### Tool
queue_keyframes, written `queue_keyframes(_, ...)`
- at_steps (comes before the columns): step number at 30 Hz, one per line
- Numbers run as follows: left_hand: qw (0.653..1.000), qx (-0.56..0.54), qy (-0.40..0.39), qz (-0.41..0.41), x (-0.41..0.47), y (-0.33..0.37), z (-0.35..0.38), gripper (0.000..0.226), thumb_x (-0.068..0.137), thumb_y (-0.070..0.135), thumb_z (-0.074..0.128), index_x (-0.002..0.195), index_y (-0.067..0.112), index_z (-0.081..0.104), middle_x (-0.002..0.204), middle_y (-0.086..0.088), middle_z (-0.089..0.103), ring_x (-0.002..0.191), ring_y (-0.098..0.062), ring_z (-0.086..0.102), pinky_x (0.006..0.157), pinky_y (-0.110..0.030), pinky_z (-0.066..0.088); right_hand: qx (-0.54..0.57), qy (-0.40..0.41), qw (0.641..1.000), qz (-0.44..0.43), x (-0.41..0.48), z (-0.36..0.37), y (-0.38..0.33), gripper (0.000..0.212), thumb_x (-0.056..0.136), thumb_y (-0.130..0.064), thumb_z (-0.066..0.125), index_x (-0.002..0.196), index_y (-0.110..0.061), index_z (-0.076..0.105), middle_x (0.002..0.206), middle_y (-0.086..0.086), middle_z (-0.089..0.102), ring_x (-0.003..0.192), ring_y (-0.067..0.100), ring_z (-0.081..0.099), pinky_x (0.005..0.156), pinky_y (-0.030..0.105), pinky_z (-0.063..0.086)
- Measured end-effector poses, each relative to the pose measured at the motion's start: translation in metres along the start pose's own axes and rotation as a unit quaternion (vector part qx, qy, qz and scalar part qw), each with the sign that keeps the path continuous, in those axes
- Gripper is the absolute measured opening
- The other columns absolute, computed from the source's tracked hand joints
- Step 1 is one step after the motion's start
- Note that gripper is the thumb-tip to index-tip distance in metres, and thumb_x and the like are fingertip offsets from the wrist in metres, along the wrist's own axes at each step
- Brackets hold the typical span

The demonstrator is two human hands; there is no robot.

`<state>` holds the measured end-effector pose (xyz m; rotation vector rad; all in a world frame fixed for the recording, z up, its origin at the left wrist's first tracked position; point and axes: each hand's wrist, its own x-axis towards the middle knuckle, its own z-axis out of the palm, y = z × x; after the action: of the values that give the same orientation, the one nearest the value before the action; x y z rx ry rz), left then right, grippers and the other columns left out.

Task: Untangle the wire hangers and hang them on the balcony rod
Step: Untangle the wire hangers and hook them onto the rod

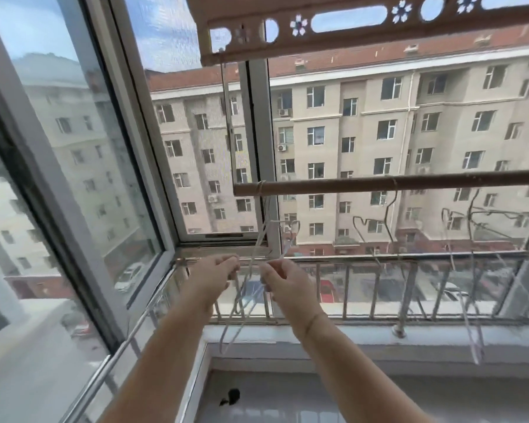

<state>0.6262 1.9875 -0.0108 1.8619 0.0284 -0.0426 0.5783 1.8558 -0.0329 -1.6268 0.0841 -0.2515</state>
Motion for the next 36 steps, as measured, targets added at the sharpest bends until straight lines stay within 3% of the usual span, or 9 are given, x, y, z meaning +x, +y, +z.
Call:
queue_keyframes(3,0.994,-0.070,-0.076,-0.045,0.004,-0.001,0.008,0.021,0.091,0.021,0.058,0.093,0.004,0.070,0.075,-0.006,0.067,0.064,-0.014,0.060,0.059,-0.024,0.044,0.009,0.027,0.999,0.015,0.013,0.008,-0.002,0.016,0.089,-0.029,0.057,0.088,-0.014,0.061,0.075,0.001,0.067,0.063,0.009,0.059,0.056,0.016,0.045)
queue_keyframes(6,0.990,-0.105,-0.092,-0.037,0.005,-0.001,0.017,0.017,0.087,0.022,0.063,0.089,0.007,0.071,0.074,-0.008,0.069,0.064,-0.015,0.059,0.058,-0.025,0.044,0.001,0.043,0.999,0.016,0.022,0.008,-0.005,0.019,0.086,-0.028,0.060,0.087,-0.009,0.063,0.072,0.003,0.067,0.059,0.008,0.059,0.057,0.018,0.047)
queue_keyframes(10,0.984,-0.159,-0.079,-0.027,0.004,-0.002,0.028,0.011,0.086,0.017,0.063,0.087,0.009,0.071,0.075,-0.009,0.068,0.072,-0.020,0.058,0.069,-0.030,0.046,-0.015,0.039,0.999,0.005,0.029,0.003,-0.008,0.016,0.082,-0.019,0.063,0.085,-0.003,0.065,0.070,0.004,0.065,0.057,0.009,0.056,0.058,0.020,0.049)
queue_keyframes(18,0.970,-0.241,0.011,-0.043,-0.002,-0.002,0.039,0.012,0.090,0.010,0.057,0.095,0.003,0.066,0.073,-0.007,0.061,0.065,-0.015,0.054,0.063,-0.023,0.045,0.035,0.115,0.993,-0.020,0.035,-0.021,0.000,0.015,0.090,-0.015,0.054,0.077,-0.011,0.060,0.054,0.000,0.057,0.043,0.006,0.047,0.049,0.021,0.039)
queue_keyframes(24,0.977,-0.122,0.149,0.094,-0.015,0.008,0.040,0.039,0.089,0.020,0.060,0.125,0.012,0.049,0.109,-0.004,0.057,0.103,-0.016,0.053,0.091,-0.029,0.046,0.062,0.133,0.989,-0.029,0.049,-0.039,-0.007,0.015,0.091,-0.013,0.051,0.084,-0.004,0.061,0.049,-0.001,0.054,0.035,0.003,0.043,0.042,0.017,0.035)
queue_keyframes(27,0.956,-0.077,0.191,0.210,-0.025,0.025,0.042,0.031,0.088,0.020,0.061,0.117,0.016,0.055,0.104,0.000,0.060,0.096,-0.011,0.057,0.088,-0.026,0.047,0.057,0.147,0.987,-0.019,0.060,-0.044,-0.006,0.017,0.091,-0.013,0.050,0.086,-0.002,0.062,0.050,-0.002,0.055,0.036,0.002,0.044,0.046,0.019,0.036)
queue_keyframes(30,0.959,-0.081,0.114,0.247,-0.033,0.041,0.055,0.017,0.089,0.019,0.059,0.105,0.024,0.060,0.094,0.008,0.066,0.085,0.000,0.061,0.079,-0.013,0.048,0.030,0.157,0.987,-0.009,0.068,-0.048,0.001,0.018,0.089,-0.013,0.052,0.082,-0.001,0.062,0.050,-0.001,0.055,0.039,0.007,0.044,0.047,0.021,0.037)
queue_keyframes(34,0.972,-0.098,-0.007,0.212,-0.034,0.043,0.086,0.022,0.094,0.012,0.051,0.111,0.019,0.063,0.103,-0.001,0.069,0.098,-0.013,0.064,0.091,-0.028,0.050,0.022,0.158,0.987,0.002,0.052,-0.060,0.022,0.021,0.085,-0.016,0.054,0.068,-0.005,0.060,0.048,-0.001,0.053,0.041,0.009,0.044,0.049,0.026,0.037)
queue_keyframes(36,0.976,-0.073,-0.040,0.199,-0.035,0.037,0.101,0.027,0.095,0.011,0.048,0.119,0.014,0.061,0.109,0.000,0.068,0.104,-0.013,0.062,0.095,-0.027,0.048,0.026,0.152,0.988,0.004,0.036,-0.069,0.033,0.018,0.084,-0.012,0.054,0.070,-0.001,0.059,0.047,-0.001,0.052,0.038,0.007,0.043,0.044,0.021,0.036)
